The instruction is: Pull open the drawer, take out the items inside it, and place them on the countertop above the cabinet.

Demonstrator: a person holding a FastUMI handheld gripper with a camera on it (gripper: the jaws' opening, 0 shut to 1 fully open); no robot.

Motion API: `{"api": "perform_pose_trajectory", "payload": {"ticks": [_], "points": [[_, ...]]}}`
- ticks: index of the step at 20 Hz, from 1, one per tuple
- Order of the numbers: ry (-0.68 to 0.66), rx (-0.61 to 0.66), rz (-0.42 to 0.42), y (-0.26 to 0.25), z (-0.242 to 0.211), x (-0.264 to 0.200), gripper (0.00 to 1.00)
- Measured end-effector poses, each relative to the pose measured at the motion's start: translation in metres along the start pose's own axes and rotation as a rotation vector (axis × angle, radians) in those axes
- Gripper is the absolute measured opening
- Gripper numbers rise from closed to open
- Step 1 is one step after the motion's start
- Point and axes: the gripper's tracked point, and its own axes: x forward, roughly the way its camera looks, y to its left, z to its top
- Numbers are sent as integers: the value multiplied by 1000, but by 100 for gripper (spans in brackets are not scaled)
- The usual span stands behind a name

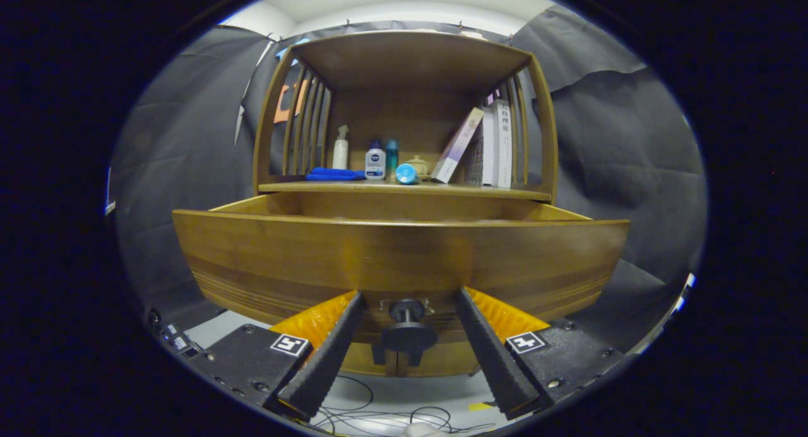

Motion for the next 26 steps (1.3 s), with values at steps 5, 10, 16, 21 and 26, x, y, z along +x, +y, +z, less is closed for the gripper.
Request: {"api": "perform_pose_trajectory", "payload": {"ticks": [5, 10, 16, 21, 26], "points": [[-6, 4, -12, 4, 15, 33, 99], [5, -3, -32, 5, 23, 68, 99], [3, -6, -38, 7, 32, 108, 98], [23, 12, -29, 7, 38, 133, 98], [50, 27, -19, 6, 42, 154, 98]]}}
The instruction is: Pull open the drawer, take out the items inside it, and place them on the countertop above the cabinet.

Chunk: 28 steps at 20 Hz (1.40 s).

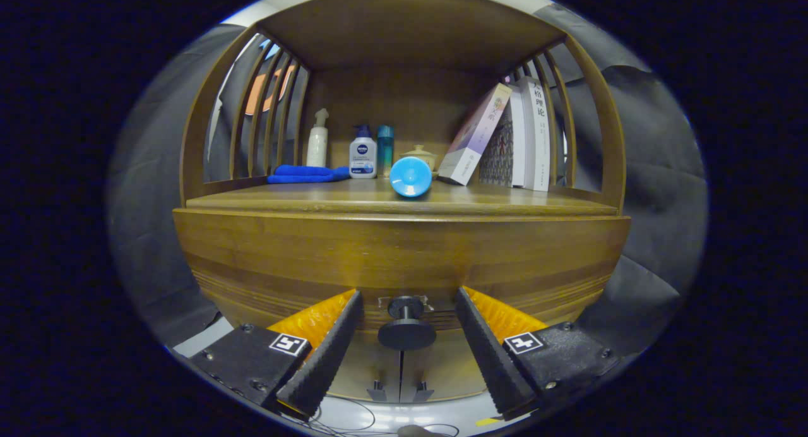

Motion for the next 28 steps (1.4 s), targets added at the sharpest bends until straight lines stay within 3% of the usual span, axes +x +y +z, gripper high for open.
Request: {"api": "perform_pose_trajectory", "payload": {"ticks": [6, 9, 13, 28], "points": [[7, -12, -6, 0, 0, 4, 99], [87, -40, -1, 1, -8, 1, 99], [67, -59, 22, 6, -9, -24, 98], [-152, 16, 30, -4, 36, -206, 98]]}}
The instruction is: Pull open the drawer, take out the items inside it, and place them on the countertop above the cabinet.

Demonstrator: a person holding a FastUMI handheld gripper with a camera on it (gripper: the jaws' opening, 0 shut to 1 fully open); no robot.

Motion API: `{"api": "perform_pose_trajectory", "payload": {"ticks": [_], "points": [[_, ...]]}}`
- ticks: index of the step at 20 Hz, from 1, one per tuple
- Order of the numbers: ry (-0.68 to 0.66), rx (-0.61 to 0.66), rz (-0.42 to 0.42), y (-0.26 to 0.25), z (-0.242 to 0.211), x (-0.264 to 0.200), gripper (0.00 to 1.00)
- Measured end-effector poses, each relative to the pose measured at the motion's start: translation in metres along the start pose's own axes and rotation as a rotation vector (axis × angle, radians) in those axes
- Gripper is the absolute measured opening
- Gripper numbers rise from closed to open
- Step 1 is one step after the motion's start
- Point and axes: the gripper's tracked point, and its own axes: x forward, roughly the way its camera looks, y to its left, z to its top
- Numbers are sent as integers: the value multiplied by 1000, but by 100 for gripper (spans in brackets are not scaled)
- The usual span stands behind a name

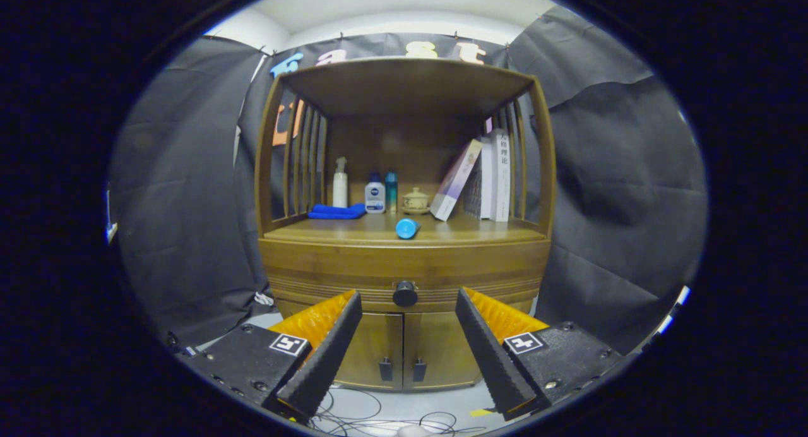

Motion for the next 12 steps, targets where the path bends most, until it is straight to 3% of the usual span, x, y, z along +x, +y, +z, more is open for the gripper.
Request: {"api": "perform_pose_trajectory", "payload": {"ticks": [6, 12], "points": [[-79, -18, 7, 8, 6, -61, 98], [-112, 5, 18, 11, 14, -84, 98]]}}
